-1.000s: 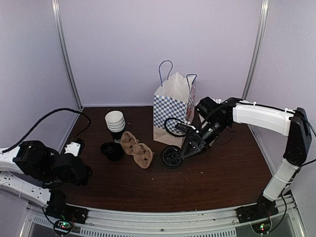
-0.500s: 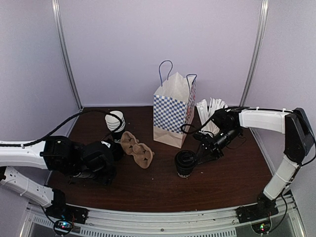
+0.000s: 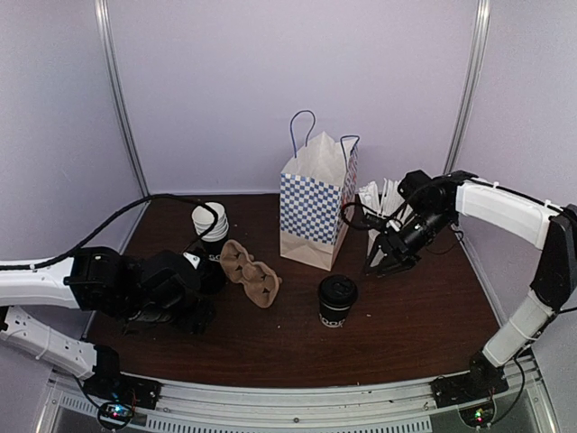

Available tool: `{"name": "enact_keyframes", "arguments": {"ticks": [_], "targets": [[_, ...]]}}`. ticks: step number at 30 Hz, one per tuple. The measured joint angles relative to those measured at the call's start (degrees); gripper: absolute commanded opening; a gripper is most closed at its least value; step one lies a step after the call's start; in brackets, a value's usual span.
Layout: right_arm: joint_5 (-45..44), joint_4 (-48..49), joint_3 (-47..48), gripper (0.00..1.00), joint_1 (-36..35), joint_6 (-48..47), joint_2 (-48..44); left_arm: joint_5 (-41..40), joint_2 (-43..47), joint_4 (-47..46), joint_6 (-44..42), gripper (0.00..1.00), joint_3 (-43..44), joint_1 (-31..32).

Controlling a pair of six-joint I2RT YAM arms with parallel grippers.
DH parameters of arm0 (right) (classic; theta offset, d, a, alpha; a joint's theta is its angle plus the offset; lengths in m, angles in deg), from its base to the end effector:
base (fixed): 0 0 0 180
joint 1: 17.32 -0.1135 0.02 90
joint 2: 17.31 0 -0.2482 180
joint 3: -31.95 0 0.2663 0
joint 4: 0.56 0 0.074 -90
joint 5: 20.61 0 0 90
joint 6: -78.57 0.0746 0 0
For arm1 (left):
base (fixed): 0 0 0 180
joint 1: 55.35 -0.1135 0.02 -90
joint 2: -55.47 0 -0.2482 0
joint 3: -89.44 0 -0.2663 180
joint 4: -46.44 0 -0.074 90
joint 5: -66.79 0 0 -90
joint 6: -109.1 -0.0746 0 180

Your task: Pack the takeout coffee

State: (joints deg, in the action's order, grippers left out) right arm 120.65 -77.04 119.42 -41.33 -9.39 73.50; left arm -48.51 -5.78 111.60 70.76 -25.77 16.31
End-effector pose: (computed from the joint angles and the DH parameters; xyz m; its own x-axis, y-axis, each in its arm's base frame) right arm 0.2601 0.1796 0.2274 -0.9121 -0.3819 -0.1493 -0.3483 0.5295 0.7735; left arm 0.1038 -0.2117 0.2231 -0.7947 0.1437 -0.5898 0.2756 0.9511 -0.1396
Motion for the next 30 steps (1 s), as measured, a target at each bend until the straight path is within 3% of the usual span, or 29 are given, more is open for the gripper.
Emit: {"name": "enact_keyframes", "arguments": {"ticks": [4, 14, 21, 30], "targets": [[-8.7, -1.6, 5.8, 0.79, -3.0, -8.1, -3.5, -0.1, 0.0, -1.6, -1.6, 0.72, -0.1, -0.2], [-29.3, 3.2, 7.1, 0.75, -16.5, -21.0, -2.4, -1.2, 0.1, -13.0, -4.9, 0.73, -2.5, -2.2], [-32.1, 6.3, 7.0, 0.79, -17.4, -24.9, 2.2, 3.2, -4.6, -23.8, -7.2, 0.73, -3.9, -3.2], [-32.3, 7.0, 7.1, 0.88, -21.2, -27.0, 5.6, 6.3, -7.7, -27.5, -8.6, 0.73, -3.9, -3.2]]}}
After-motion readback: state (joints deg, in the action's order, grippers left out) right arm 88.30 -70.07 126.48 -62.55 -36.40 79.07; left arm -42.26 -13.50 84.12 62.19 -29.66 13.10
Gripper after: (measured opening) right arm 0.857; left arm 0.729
